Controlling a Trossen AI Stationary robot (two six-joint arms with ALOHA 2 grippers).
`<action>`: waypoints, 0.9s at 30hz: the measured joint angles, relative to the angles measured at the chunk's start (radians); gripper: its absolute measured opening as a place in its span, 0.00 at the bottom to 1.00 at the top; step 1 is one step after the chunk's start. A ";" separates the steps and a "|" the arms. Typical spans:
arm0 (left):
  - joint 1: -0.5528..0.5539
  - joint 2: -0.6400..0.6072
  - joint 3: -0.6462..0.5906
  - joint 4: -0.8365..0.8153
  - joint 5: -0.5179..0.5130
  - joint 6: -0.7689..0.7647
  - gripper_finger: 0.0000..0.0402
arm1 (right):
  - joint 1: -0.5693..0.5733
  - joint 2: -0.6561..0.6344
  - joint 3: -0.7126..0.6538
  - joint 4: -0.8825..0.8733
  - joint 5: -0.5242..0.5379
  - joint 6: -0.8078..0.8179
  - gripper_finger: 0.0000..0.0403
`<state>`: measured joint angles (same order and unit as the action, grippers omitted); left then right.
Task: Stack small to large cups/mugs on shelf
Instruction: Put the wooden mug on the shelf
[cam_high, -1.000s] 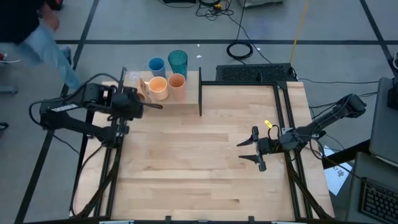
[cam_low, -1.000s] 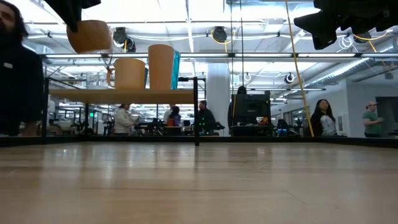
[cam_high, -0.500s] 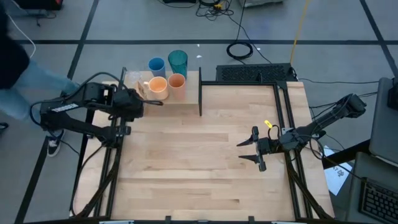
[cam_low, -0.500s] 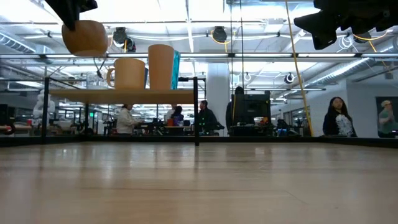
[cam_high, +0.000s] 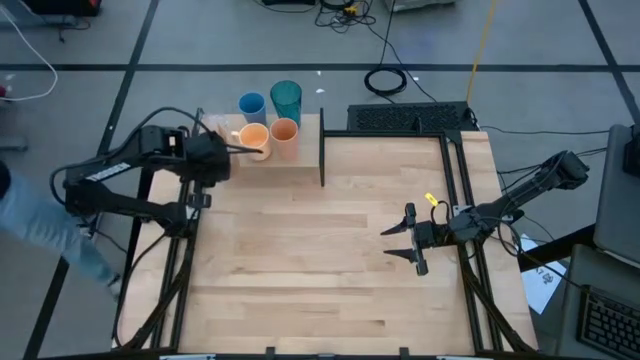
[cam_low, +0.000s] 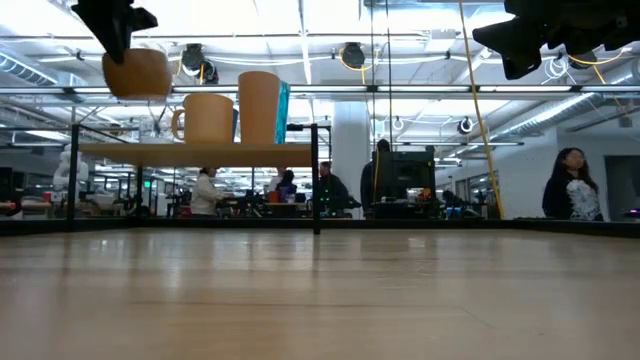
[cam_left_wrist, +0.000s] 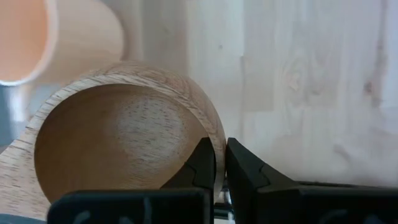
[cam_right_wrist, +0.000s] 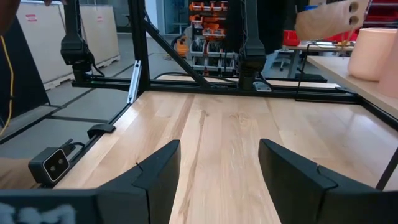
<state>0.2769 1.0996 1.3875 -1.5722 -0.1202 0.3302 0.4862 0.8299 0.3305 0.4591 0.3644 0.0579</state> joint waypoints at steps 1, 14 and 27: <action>0.000 0.000 -0.009 0.000 0.011 -0.007 0.04 | 0.000 0.000 0.000 0.000 0.000 0.001 0.52; 0.004 0.000 -0.062 0.001 0.003 0.048 0.04 | 0.000 0.000 0.000 0.000 0.000 -0.017 0.52; 0.096 0.000 -0.062 0.001 -0.011 0.215 0.04 | 0.000 0.000 0.000 0.000 0.000 -0.017 0.52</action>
<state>0.3726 1.0996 1.3254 -1.5707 -0.1308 0.5450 0.4861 0.8299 0.3305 0.4592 0.3644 0.0410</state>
